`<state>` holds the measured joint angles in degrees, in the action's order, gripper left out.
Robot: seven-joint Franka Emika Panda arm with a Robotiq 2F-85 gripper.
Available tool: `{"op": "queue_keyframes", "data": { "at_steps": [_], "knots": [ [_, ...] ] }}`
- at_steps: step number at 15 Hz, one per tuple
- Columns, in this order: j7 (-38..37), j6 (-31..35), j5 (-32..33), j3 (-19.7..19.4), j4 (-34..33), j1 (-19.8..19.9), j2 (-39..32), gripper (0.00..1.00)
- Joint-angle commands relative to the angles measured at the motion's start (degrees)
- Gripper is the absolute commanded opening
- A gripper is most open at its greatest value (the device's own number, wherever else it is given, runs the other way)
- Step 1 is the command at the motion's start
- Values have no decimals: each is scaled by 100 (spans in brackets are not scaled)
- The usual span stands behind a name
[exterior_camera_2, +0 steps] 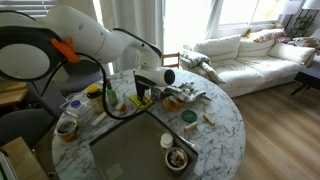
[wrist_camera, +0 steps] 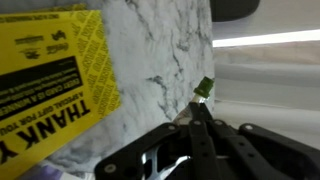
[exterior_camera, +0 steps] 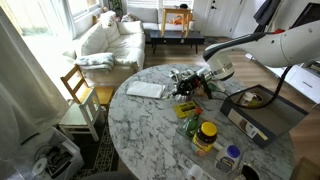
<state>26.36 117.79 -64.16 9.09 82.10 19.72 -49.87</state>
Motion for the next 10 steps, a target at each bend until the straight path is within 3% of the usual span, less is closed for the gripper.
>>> {"op": "queue_keyframes", "data": {
  "at_steps": [1, 3, 10],
  "knots": [
    [323, -688, -837, 39, 4, 170, 105, 0],
    [174, -668, -721, -315, -72, -110, 93, 1],
    [218, -800, -862, -321, -76, -66, 158, 0]
  ]
}}
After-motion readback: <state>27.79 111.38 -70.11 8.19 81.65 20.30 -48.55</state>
